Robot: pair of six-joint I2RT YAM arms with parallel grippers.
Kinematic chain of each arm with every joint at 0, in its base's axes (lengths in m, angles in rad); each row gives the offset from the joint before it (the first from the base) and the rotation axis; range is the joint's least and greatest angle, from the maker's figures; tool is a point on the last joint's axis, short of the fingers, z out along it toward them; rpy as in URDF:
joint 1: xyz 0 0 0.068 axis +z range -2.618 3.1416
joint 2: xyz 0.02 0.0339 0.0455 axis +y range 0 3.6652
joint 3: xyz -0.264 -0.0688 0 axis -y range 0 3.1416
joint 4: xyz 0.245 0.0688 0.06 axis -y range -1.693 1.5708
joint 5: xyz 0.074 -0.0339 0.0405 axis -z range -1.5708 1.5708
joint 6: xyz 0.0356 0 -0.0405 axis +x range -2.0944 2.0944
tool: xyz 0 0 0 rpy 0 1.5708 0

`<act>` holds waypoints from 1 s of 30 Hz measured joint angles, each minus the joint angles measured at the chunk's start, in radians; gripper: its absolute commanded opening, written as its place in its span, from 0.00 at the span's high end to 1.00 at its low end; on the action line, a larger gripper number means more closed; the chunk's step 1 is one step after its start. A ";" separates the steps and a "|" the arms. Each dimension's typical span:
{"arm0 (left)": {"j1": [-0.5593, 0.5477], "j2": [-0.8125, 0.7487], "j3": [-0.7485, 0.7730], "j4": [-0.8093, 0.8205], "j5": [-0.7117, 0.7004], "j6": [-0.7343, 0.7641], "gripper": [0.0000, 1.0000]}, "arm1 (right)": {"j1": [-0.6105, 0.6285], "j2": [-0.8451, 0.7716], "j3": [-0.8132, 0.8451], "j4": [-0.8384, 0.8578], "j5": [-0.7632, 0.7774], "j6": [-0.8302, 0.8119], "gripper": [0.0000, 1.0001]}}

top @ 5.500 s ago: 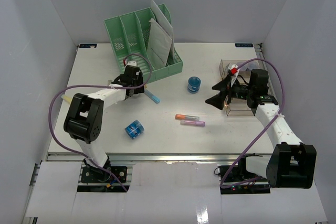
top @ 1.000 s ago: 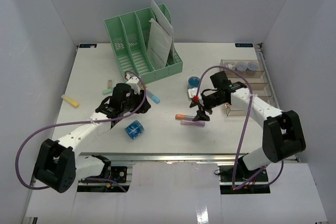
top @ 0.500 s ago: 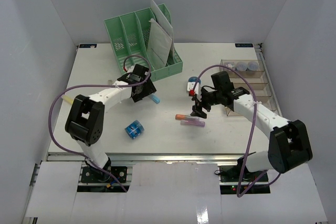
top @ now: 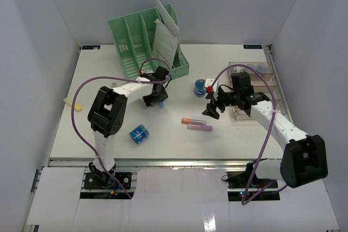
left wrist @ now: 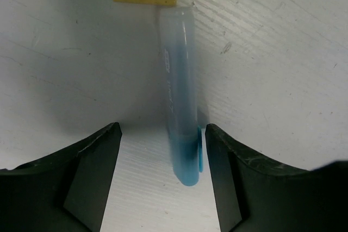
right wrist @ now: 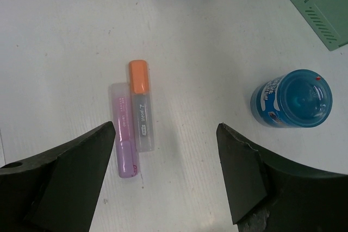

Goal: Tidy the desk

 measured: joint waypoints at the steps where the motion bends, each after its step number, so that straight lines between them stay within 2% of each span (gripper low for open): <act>1: -0.003 0.007 0.008 -0.011 -0.011 0.001 0.31 | -0.003 -0.005 -0.004 0.001 -0.007 0.001 0.19; 7: -0.007 0.014 0.013 -0.039 -0.042 0.020 0.52 | -0.007 -0.011 -0.012 0.000 -0.031 0.006 0.19; 9: -0.008 0.011 0.009 -0.041 -0.047 0.031 0.63 | -0.007 -0.011 -0.012 0.000 -0.035 0.010 0.19; 18: -0.033 -0.059 -0.091 0.045 0.006 0.151 0.76 | -0.011 -0.011 -0.012 0.000 -0.079 0.039 0.20; 21: -0.059 -0.134 -0.189 0.134 0.110 0.243 0.86 | -0.011 -0.010 -0.012 0.001 -0.106 0.065 0.20; 25: -0.085 -0.306 -0.383 0.323 0.343 0.363 0.91 | -0.011 0.015 -0.018 0.049 -0.156 0.170 0.20; 30: -0.088 -0.510 -0.637 0.674 0.659 0.430 0.98 | -0.011 0.124 -0.022 0.180 -0.188 0.483 0.09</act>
